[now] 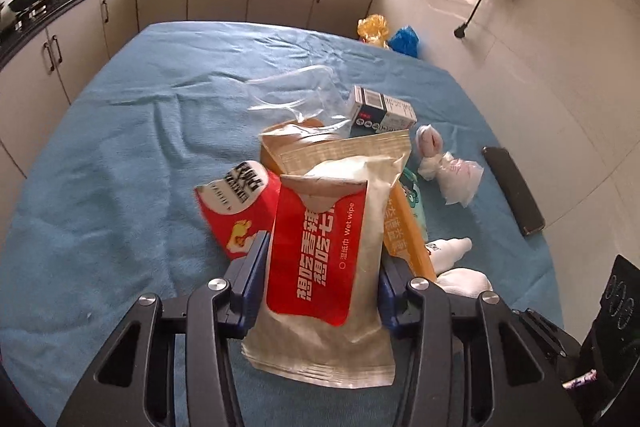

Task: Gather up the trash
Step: 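Grasp the white wet-wipe packet with the left gripper while the right gripper grasps the white cloth bundle, then carry both items to the red basket and open both grippers over it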

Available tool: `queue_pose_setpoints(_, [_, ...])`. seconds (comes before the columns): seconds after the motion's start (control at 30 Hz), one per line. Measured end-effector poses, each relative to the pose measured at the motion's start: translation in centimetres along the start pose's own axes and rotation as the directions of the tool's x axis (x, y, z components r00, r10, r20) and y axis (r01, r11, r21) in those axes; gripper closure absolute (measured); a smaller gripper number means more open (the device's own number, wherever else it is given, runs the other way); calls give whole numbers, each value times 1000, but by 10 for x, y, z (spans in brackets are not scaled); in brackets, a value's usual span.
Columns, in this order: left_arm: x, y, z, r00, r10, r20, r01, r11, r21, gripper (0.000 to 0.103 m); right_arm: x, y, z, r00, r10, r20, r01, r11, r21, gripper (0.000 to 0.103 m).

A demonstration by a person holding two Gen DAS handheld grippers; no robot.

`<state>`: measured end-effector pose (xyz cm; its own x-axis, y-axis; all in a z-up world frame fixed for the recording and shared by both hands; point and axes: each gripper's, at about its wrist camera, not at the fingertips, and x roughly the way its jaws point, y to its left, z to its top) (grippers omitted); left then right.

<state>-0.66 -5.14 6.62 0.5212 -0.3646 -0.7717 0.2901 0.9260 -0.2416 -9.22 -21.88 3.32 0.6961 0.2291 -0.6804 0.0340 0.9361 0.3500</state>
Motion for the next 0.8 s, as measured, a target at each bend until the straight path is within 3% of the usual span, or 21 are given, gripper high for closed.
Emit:
queue_pose_setpoints(0.3, [-72,19,-29,994,15,108,-14,1000,-15,57,-27,14,-9,999,19,26,-19,1000,-24,69])
queue_pose_setpoints(0.47, [-116,58,-54,984,88,158,-78,995,-66,57,-42,35,-11,997,65,28,-64,997,-50,69])
queue_pose_setpoints(0.6, [-153,107,-81,961,205,187,-179,973,-149,57,-40,70,-17,992,123,1,-122,987,-104,69])
queue_pose_setpoints(0.8, [-196,193,-130,900,406,161,-343,885,-313,57,-20,144,-31,969,230,-92,-244,949,-201,69])
